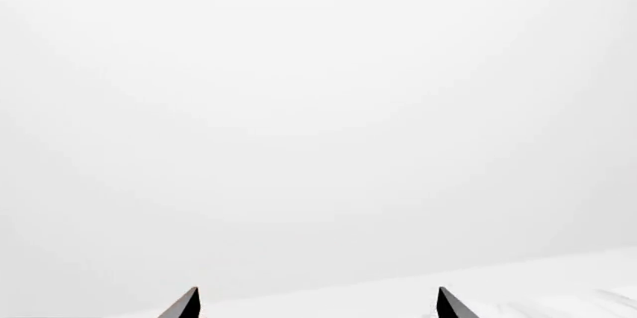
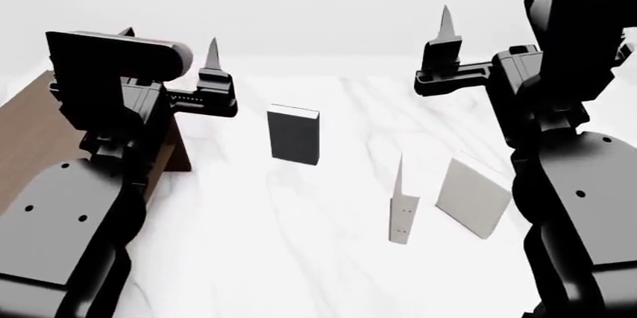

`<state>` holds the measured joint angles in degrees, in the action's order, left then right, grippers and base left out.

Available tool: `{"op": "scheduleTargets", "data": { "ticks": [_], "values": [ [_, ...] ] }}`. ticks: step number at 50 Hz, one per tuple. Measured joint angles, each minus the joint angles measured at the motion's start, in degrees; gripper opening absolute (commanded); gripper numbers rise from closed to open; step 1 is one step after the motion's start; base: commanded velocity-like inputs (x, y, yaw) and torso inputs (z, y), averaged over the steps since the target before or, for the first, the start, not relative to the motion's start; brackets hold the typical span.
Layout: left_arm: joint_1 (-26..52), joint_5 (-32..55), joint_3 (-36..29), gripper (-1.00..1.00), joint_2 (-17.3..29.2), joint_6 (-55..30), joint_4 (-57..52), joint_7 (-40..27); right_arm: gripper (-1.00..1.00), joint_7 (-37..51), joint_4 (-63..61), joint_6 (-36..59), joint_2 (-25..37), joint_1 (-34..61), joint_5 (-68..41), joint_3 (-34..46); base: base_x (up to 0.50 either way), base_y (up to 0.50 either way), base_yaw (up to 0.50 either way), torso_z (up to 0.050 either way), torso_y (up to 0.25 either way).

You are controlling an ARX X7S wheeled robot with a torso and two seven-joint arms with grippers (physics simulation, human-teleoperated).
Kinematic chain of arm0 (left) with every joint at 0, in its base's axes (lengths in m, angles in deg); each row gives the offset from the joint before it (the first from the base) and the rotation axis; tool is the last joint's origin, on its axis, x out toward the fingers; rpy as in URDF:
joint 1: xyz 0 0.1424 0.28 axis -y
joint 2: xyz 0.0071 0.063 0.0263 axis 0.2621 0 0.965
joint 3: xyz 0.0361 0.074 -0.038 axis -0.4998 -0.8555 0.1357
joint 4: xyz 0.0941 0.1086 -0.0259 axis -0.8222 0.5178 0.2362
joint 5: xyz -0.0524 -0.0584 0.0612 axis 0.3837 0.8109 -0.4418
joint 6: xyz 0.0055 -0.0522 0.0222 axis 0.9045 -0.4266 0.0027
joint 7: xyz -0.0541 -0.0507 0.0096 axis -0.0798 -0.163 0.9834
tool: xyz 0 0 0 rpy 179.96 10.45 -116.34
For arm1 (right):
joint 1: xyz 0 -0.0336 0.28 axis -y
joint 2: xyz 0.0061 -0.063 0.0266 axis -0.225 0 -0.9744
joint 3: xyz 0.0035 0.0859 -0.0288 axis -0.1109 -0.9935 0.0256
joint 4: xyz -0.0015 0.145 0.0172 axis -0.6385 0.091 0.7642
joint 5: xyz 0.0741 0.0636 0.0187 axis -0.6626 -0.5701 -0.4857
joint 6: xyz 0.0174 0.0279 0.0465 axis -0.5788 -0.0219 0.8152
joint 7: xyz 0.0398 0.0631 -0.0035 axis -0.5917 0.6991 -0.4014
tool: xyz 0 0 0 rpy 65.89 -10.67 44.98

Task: Pick up the book on the right and place it under the cabinet shelf.

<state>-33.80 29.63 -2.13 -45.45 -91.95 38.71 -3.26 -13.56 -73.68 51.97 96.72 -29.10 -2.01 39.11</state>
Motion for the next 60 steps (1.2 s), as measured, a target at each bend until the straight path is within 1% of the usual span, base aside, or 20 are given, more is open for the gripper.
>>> {"op": "scheduleTargets", "data": {
  "ticks": [6,12,20,26,34,44,51,60],
  "values": [
    [-0.08,0.13,0.14,1.00,0.26,-0.21,-0.33,-0.22,1.00,-0.13,0.21,1.40,0.32,1.13,-0.44,-0.04,0.00,0.00,0.00,0.000,0.000],
    [-0.01,0.29,0.38,1.00,0.66,-0.83,-1.00,-0.47,1.00,-2.07,1.15,6.78,2.08,5.34,-2.11,0.50,0.00,0.00,0.00,0.000,0.000],
    [0.35,0.84,0.89,1.00,1.06,-2.40,-2.53,-0.78,1.00,-6.23,7.42,10.00,8.15,13.68,-2.88,5.13,0.00,0.00,0.00,0.000,0.000],
    [1.64,1.98,1.63,1.00,1.24,-5.86,-5.43,-1.04,1.00,-9.86,14.15,11.09,13.36,18.93,-2.67,10.10,0.00,0.00,0.00,0.000,0.000],
    [3.89,4.56,3.30,1.00,0.69,-12.73,-11.21,-1.40,1.00,-13.81,24.89,9.92,18.33,23.60,-1.61,16.43,0.00,0.00,0.00,0.000,0.000],
    [6.37,7.48,5.26,1.00,-0.16,-20.01,-17.06,-1.78,1.00,-18.88,37.45,7.85,21.30,27.24,-0.72,23.43,0.00,0.00,0.00,0.000,0.000],
    [7.04,8.72,6.00,1.00,-0.30,-22.54,-19.32,-1.96,1.00,-23.31,44.47,6.48,22.10,28.83,-0.94,27.97,0.00,0.00,0.00,0.000,0.000],
    [6.91,9.68,6.69,1.00,0.05,-23.71,-20.80,-2.05,1.00,-28.44,50.16,4.60,22.89,28.36,-1.92,32.35,0.00,0.00,0.00,0.000,0.000]
  ]
}}
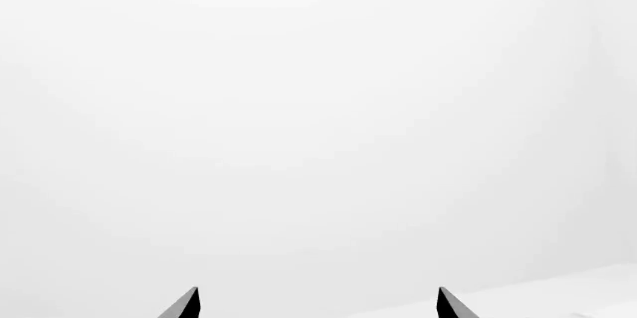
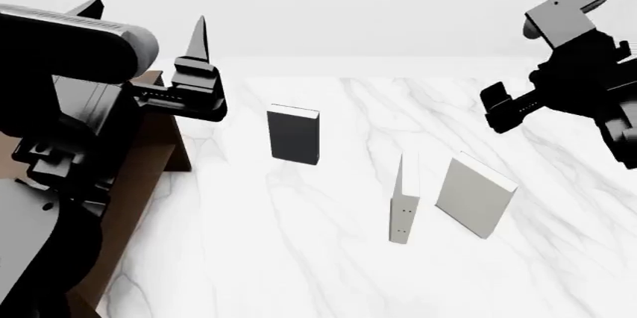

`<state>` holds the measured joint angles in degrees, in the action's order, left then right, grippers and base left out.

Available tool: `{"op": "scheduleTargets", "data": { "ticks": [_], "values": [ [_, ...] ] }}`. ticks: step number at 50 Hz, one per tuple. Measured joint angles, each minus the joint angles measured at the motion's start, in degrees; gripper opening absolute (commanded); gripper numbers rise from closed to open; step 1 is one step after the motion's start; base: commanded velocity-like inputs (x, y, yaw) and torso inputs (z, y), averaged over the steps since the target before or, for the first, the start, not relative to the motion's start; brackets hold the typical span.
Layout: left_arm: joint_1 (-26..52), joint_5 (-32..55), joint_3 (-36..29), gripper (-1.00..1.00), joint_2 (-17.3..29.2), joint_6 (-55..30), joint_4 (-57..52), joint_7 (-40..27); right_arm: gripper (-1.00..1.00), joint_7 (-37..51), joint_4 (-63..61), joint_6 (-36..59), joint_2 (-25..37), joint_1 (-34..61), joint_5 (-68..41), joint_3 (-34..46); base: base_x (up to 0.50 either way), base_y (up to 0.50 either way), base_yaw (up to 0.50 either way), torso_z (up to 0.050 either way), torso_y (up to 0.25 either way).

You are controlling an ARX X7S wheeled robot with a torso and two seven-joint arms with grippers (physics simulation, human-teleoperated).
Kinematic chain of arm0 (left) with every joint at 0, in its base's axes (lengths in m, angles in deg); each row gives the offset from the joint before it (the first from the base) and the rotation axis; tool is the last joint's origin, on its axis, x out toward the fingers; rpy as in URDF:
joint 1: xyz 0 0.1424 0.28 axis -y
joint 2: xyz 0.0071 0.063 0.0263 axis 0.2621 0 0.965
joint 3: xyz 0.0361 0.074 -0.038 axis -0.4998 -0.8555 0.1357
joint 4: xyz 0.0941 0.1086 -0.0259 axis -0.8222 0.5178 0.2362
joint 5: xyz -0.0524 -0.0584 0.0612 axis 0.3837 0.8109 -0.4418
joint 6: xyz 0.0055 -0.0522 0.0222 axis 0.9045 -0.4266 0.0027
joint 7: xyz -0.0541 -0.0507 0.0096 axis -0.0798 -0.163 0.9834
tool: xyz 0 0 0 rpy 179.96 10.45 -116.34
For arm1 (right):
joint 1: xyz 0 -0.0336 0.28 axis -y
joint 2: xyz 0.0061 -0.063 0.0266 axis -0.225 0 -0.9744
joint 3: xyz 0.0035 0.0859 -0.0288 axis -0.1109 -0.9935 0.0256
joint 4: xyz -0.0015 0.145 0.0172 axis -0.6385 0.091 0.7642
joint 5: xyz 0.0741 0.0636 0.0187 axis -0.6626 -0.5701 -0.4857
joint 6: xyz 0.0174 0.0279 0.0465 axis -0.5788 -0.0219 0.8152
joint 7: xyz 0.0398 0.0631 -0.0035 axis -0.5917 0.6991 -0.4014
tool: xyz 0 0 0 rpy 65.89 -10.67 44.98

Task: Pick up the book on the right and place it under the cabinet shelf.

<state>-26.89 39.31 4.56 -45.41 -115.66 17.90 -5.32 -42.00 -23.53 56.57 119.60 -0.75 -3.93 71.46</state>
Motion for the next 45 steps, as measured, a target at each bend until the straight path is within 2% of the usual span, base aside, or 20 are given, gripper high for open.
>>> {"op": "scheduleTargets", "data": {
  "ticks": [19,45],
  "values": [
    [-0.97,0.91,0.22,1.00,1.10,0.04,-0.87,-0.59,1.00,-4.93,5.64,-1.12,0.66,-1.98,-0.79,4.98,0.00,0.00,0.00,0.000,0.000],
    [-1.67,1.69,-0.55,1.00,2.23,1.17,-0.21,-1.46,1.00,-4.65,11.89,-5.40,-0.71,-5.11,-0.76,5.76,0.00,0.00,0.00,0.000,0.000]
  ]
}}
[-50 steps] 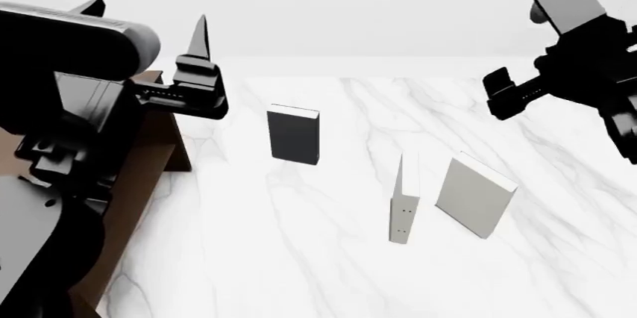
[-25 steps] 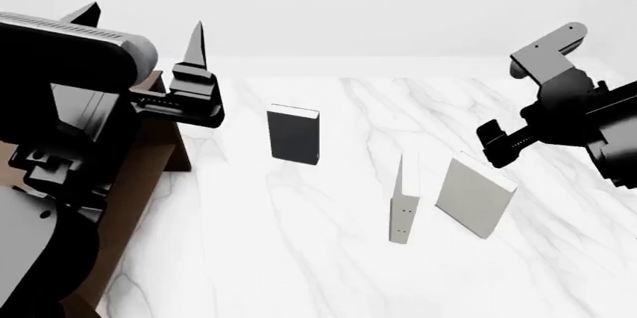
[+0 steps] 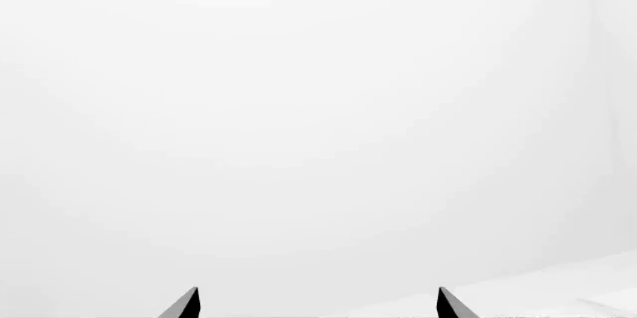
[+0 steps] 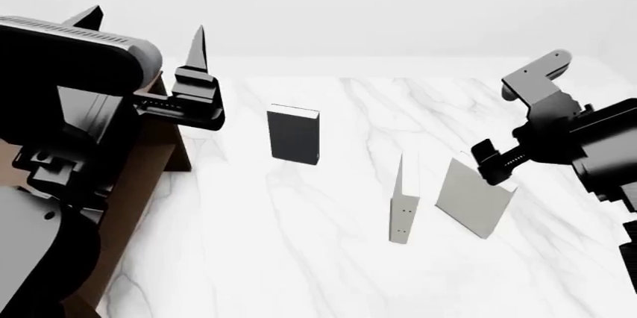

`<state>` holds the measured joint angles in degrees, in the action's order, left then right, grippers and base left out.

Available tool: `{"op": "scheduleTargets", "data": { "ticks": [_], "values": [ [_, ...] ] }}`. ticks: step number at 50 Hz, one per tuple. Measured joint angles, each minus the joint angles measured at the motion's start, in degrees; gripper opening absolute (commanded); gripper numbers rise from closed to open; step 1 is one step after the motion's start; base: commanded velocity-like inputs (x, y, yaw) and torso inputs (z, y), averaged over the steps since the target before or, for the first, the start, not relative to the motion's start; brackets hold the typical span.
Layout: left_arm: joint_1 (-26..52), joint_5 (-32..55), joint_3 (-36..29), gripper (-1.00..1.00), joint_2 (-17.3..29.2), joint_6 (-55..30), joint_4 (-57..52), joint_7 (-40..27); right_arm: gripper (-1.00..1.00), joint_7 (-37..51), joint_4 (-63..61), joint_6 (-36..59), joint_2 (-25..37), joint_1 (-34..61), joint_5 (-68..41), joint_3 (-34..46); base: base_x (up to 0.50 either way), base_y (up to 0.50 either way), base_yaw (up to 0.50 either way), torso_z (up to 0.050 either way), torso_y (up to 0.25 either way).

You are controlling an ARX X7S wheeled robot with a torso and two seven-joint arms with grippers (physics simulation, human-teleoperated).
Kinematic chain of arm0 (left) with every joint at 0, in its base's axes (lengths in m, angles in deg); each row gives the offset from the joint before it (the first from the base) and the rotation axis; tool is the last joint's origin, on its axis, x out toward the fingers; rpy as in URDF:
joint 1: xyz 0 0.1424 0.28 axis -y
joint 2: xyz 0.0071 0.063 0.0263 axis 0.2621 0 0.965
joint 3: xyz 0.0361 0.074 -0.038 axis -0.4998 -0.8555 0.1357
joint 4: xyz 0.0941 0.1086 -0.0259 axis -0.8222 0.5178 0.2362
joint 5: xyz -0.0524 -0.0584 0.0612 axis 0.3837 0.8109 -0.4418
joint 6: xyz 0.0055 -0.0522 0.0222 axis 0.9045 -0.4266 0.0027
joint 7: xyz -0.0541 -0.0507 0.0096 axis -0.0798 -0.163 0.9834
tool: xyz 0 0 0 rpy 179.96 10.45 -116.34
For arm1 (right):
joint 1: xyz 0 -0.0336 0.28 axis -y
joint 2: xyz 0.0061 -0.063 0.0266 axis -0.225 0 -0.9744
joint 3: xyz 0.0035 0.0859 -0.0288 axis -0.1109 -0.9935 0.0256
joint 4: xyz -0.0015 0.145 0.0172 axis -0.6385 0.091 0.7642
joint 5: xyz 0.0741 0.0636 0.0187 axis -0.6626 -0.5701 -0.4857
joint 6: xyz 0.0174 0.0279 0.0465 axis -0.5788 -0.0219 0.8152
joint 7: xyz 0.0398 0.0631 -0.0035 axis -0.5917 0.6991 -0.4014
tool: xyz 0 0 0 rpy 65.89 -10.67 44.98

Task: Pick up the book on the right and place it under the cabinet shelf.

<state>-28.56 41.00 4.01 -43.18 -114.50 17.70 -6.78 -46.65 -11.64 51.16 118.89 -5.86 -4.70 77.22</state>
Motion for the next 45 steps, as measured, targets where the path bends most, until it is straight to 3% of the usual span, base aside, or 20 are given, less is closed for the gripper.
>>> {"op": "scheduleTargets", "data": {
  "ticks": [45],
  "values": [
    [-0.44,1.73,-0.76,1.00,1.20,0.57,0.55,-1.50,1.00,3.38,22.44,-17.05,-7.11,-2.46,1.28,-1.38,0.00,0.00,0.00,0.000,0.000]
  ]
}}
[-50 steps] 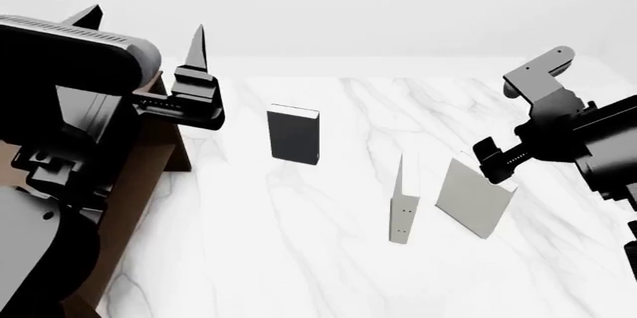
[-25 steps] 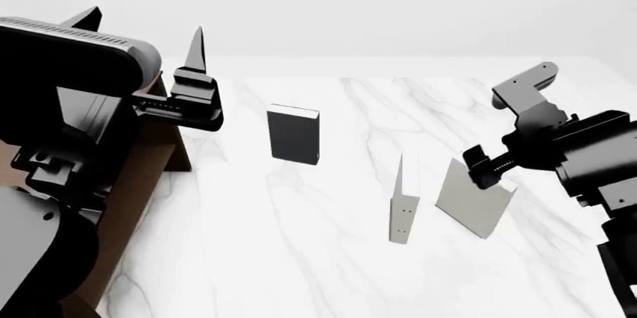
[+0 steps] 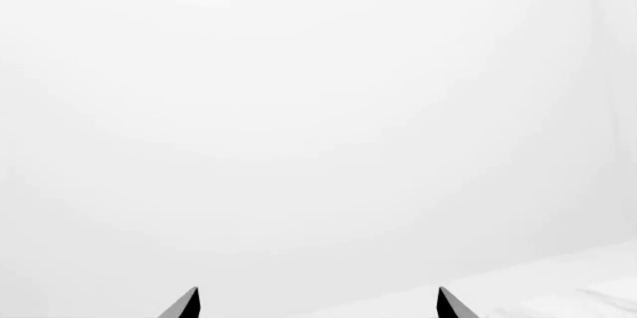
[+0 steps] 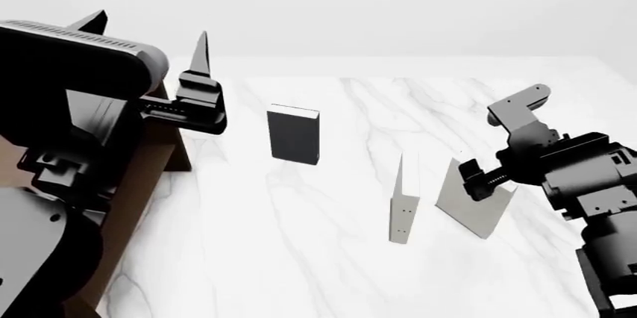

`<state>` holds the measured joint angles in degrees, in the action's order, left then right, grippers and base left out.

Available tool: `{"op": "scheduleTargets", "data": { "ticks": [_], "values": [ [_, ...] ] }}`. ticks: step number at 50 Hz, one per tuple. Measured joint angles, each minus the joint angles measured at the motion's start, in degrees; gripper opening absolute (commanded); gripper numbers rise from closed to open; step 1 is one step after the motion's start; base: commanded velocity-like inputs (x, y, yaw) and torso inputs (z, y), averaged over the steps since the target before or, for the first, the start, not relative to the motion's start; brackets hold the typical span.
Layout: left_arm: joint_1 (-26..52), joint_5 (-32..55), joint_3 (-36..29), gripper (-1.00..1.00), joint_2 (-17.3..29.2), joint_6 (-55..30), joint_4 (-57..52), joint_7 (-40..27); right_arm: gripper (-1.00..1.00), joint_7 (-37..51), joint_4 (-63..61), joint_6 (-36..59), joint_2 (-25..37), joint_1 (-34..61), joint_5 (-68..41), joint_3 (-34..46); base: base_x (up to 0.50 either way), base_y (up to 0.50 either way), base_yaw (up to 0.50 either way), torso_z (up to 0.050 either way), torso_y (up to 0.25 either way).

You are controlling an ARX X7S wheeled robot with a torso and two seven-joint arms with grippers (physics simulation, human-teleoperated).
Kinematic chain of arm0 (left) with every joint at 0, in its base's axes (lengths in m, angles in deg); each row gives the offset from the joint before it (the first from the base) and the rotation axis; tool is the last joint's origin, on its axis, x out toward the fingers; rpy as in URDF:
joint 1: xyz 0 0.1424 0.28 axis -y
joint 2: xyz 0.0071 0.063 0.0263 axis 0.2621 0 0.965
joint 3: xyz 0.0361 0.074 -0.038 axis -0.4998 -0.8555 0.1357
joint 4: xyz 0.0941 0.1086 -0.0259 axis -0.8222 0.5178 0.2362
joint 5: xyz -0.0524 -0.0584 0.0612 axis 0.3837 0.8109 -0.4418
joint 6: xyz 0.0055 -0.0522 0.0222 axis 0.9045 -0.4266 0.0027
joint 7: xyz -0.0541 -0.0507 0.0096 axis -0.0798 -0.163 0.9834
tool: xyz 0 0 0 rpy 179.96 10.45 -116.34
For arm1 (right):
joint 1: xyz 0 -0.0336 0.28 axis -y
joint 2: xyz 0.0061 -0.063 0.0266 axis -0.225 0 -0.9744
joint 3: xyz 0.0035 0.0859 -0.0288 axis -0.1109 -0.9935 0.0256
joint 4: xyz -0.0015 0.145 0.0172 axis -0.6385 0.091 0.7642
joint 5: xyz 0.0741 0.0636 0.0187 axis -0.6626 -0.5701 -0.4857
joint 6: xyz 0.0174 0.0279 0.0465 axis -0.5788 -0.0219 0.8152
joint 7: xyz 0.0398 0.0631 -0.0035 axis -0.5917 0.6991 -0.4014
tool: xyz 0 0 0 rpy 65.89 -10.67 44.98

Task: Pick up the book on the right and place it under the cabinet shelf.

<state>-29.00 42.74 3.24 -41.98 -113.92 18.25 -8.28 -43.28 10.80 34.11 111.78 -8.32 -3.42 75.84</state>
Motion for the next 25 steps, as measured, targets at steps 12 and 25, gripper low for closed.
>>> {"op": "scheduleTargets", "data": {
  "ticks": [12,25],
  "values": [
    [-0.65,0.23,-0.43,1.00,0.36,0.89,0.46,-0.33,1.00,0.51,6.85,-4.63,-2.02,-0.04,0.29,-0.27,0.00,0.00,0.00,0.000,0.000],
    [-1.05,0.72,-0.44,1.00,0.62,1.23,0.45,-0.71,1.00,0.85,13.62,-9.03,-3.90,0.26,0.50,-0.56,0.00,0.00,0.00,0.000,0.000]
  ]
}}
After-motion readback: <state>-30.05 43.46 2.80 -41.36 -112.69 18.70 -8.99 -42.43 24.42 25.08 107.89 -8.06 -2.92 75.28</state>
